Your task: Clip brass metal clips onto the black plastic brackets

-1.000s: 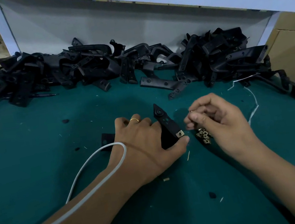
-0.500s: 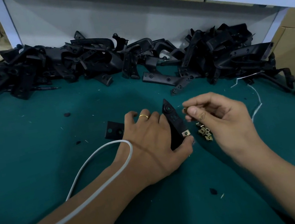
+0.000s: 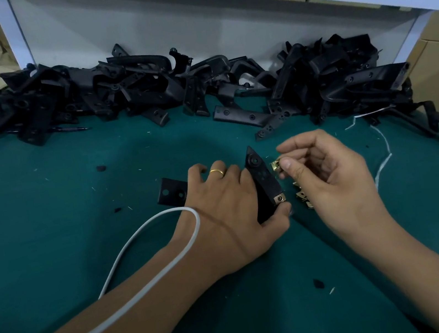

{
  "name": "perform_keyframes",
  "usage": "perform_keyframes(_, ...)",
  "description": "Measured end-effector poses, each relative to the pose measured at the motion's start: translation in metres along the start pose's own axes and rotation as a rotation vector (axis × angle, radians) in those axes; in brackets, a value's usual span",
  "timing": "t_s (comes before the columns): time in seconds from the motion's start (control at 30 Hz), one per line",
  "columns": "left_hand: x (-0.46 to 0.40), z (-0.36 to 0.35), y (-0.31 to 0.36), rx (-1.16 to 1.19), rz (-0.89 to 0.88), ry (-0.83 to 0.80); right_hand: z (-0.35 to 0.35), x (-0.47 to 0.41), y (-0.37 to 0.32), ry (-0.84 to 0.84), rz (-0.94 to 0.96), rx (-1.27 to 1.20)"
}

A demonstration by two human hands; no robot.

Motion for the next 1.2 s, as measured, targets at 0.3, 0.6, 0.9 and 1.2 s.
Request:
perform_keyframes(0.3,0.0001,0.0005,0.0002,0.0,-0.009,-0.019,-0.0007,0.0011,-0.0035,-0.023,0.069,0.153)
perform_keyframes(0.6,0.0004,-0.0005,0.0002,0.015,-0.017,-0.045,-0.0043,0.0023,-0.0072,0.022,0.019,0.077)
perform_keyframes(0.9,0.0014,-0.0007,0.0007,-0.001,-0.013,-0.057,-0.0053,0.0047,-0.0097,0.054,0.004,0.138)
perform_keyframes(1.2,-0.0009,-0.0043,-0.003,0.037,0.036,-0.079,-0.0016,0.0092,-0.0068,0.107,-0.011,0.041)
Point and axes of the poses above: each hand's wrist, its own x-axis away from the middle knuckle, its own z-axis out of the back of the hand, y = z × x, the point moved 5 cm from there along -x, towards the middle knuckle, and after that the axes turned 2 degrees about -z, right-handed, at the moved point
